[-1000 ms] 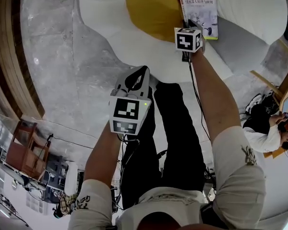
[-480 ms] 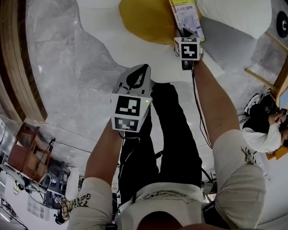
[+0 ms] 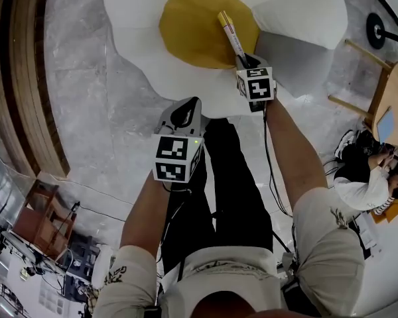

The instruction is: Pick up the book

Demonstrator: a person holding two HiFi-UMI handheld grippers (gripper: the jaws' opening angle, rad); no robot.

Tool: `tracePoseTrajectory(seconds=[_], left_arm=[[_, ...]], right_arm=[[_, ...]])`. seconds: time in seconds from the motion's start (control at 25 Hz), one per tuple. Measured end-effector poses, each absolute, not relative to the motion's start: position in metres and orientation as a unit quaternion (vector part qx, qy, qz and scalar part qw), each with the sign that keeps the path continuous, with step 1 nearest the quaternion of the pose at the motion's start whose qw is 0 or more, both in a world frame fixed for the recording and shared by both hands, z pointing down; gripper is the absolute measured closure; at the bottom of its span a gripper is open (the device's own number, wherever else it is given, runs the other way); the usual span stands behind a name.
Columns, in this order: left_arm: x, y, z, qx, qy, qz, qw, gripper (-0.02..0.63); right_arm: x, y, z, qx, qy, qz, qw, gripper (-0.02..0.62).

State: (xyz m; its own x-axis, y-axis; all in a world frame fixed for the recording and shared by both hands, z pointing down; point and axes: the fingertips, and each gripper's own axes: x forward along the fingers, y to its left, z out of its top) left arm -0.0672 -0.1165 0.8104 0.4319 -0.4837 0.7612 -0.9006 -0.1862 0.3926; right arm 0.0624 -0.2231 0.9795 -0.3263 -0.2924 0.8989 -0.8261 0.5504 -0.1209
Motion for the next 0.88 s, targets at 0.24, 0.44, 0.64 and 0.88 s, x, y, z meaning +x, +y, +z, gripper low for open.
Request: tracePoseTrajectory(seconds=[0.24,0.44,0.64,0.88], left_arm=[[-0.067,-0.123,0.775,0.727,-0.492,0.223,0.424,0.594],[-0.063,-0.137,0.723,0.736,-0.500,0.205,0.407,0.594],[-0.064,-0.158,0.646,0.759,-0.501,0.197,0.366,0.594],[-0.066,-0.180,0.549,0.778,-0.520,0.177,0.304,0.594]], right_arm=[[0.050,-0.209,0.913,0.368,-0.775,0.312,0.409,0.515],[0.048,-0.192,0.846,0.396,-0.766,0.327,0.386,0.515],[0.046,-0.181,0.759,0.416,-0.766,0.332,0.361,0.515],[0.041,-0.190,0.634,0.441,-0.782,0.316,0.308,0.515]])
